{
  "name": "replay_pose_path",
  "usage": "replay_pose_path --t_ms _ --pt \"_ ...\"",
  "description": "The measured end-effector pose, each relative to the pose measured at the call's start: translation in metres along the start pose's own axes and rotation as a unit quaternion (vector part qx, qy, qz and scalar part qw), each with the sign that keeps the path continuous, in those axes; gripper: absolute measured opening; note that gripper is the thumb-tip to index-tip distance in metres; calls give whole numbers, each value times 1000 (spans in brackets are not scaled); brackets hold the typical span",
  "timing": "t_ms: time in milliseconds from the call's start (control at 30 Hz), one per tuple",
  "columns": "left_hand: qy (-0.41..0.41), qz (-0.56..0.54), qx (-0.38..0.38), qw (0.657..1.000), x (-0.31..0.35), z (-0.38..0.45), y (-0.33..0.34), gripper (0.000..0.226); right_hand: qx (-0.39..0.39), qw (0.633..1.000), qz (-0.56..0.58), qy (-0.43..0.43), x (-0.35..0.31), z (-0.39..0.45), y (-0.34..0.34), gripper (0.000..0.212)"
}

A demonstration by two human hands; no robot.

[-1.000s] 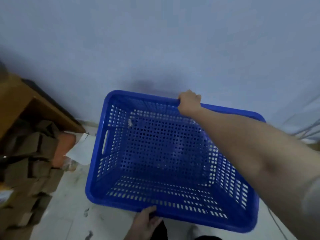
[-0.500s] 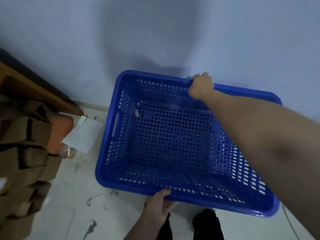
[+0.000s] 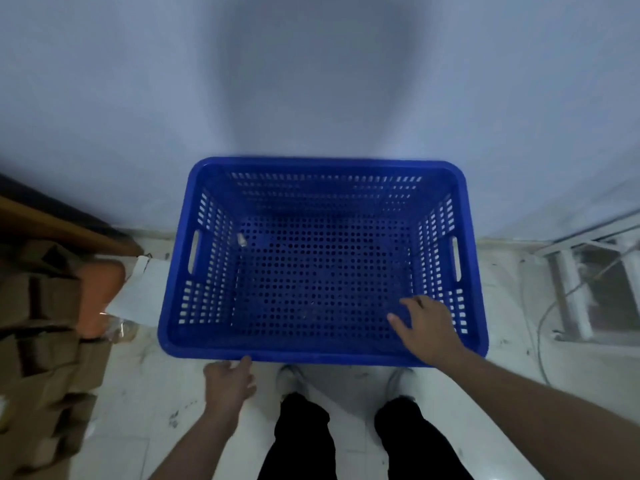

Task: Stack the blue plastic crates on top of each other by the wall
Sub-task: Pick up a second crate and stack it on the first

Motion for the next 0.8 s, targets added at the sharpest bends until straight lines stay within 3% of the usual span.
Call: replay_pose_path --t_ms 67,100,167,267,300,400,567,800 --pt "179 171 86 965 -2 1 -23 27 -7 998 -47 -42 29 -27 19 97" --pt "214 256 116 936 -3 1 -31 33 0 995 -73 -66 39 -38 28 94" --pt "249 380 119 883 -4 7 -39 54 28 988 -118 -95 56 -52 44 71" --pt "281 513 57 809 -3 19 -45 68 76 985 -127 -93 64 -56 56 23" --pt "285 543 41 788 -3 24 -45 69 77 986 -124 -79 62 -54 58 22" --pt "297 606 18 738 0 36 -39 64 53 992 -105 -34 48 -55 59 28" --pt "352 624 11 698 2 61 -37 53 19 993 -112 42 29 -54 60 42" --pt "416 656 24 630 1 80 -66 44 17 992 -124 27 38 -50 60 48"
Point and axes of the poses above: each hand's wrist, its own z-axis towards the middle knuckle, its own y-axis out of the palm, x = y × z, the point moved 2 cm from there along z, towards the middle knuckle, and after that the axes turned 2 degrees about z, right-handed, at the moved point
